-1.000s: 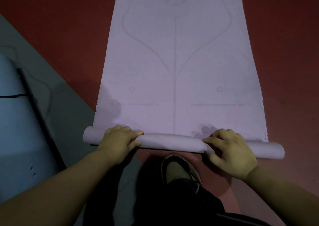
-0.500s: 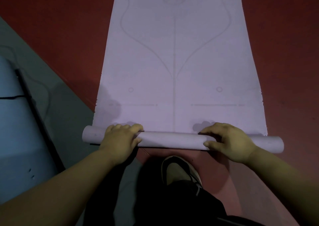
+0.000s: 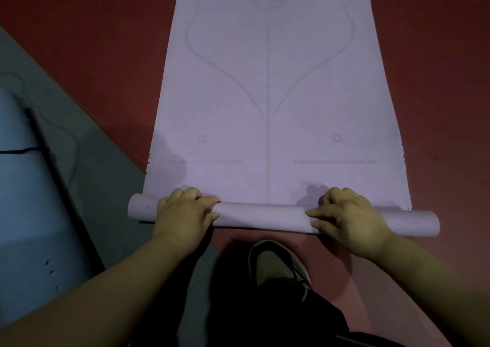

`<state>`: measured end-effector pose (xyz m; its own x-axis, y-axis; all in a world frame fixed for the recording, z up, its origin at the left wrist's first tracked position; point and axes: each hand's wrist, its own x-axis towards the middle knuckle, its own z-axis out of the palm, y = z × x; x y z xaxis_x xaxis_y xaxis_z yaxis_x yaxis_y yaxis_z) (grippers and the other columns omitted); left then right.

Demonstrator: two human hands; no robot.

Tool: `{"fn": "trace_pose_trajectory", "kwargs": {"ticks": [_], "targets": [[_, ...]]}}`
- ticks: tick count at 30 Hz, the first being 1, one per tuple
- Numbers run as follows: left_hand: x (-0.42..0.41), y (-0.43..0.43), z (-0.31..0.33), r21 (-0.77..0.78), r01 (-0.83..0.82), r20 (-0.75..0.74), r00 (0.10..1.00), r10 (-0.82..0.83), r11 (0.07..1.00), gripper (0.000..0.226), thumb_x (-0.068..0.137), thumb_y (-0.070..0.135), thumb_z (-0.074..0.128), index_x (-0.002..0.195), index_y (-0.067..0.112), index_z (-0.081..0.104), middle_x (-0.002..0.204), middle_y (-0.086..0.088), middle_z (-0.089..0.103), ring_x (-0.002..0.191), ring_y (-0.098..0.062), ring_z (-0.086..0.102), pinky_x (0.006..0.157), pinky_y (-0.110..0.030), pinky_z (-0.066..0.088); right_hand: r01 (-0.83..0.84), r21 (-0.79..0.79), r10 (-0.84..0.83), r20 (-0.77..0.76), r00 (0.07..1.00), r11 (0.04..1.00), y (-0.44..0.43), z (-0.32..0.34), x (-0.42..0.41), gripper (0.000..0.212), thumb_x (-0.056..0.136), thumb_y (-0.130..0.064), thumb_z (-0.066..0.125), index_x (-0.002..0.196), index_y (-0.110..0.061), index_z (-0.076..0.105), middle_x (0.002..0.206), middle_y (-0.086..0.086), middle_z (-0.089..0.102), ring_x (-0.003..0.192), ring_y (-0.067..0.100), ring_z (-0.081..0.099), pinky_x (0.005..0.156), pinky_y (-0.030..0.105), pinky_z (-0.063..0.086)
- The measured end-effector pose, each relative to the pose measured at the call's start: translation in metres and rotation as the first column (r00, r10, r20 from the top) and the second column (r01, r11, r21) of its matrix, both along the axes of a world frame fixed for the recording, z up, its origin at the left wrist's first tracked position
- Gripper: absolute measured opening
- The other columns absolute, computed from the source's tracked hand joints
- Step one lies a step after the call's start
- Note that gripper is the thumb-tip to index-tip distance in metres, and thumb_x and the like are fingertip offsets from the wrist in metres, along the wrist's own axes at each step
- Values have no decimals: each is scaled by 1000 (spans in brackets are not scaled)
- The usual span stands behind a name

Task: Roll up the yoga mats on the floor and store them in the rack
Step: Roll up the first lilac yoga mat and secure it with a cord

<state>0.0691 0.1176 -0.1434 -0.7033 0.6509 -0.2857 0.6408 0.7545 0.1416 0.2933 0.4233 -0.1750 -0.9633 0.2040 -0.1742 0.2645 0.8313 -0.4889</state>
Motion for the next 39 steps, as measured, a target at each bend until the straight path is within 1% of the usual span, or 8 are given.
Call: {"fn": "trace_pose_trajectory", "kwargs": {"ticks": [4,8,14,20,25,29,34,39], "targets": [[12,-3,-1,66,-1,-71,997,5,998,17,85,42,67,96,31,74,90,3,66,80,-30,60,72,-40,49,2,-35,-2,1,1000,999,4,-1,2,40,83,-63,58,112,-43,77,96,-17,52,86,12,51,76,36,49],[14,-11,-5,119,18,-18,1000,-16,993,37,86,49,51,99,27,78,92,3,66,83,-29,61,82,-41,50,-78,-21,79,24,997,997,9,0,1,52,76,-70,65,116,-39,76,98,-14,54,87,10,50,74,35,49],[8,-16,-3,-23,75,53,996,-74,997,49,69,52,88,112,30,77,102,0,63,94,-30,61,89,-46,52,-86,131,87,-7,996,988,0,1,4,49,76,-68,64,114,-39,75,99,-9,56,85,20,56,70,38,47],[4,-1,-2,-52,17,48,999,-14,998,46,64,49,92,105,32,80,102,-4,61,93,-33,59,89,-47,51,-8,175,11,-20,1000,985,-8,3,9,45,93,-62,46,120,-38,72,99,-8,61,85,23,58,69,39,48],[0,-4,-4,-30,81,-26,996,-81,996,47,87,63,51,118,35,73,110,0,61,102,-29,57,96,-53,46,-44,42,39,120,992,998,13,4,-8,49,95,-69,36,129,-45,63,105,-15,61,93,17,54,80,40,47],[0,3,-1,-66,42,38,998,-40,997,35,97,54,54,128,40,63,127,15,59,125,-19,50,117,-58,24,-27,28,25,79,997,999,11,4,-4,48,95,-69,36,128,-47,64,104,-15,60,93,16,56,79,39,48],[-4,7,2,-35,13,2,1000,-13,999,27,98,50,53,116,37,69,113,9,67,112,-23,57,109,-56,31,9,-71,-1,119,993,997,18,14,-18,51,93,-70,37,130,-48,63,100,-12,64,98,16,60,85,39,51],[-11,-4,14,-11,92,67,994,-92,996,54,91,65,25,100,35,69,97,12,68,98,-21,62,92,-42,42,62,-205,-35,132,991,977,20,20,-12,32,94,-52,63,126,-53,64,115,-33,66,108,-8,58,91,15,42]]}}
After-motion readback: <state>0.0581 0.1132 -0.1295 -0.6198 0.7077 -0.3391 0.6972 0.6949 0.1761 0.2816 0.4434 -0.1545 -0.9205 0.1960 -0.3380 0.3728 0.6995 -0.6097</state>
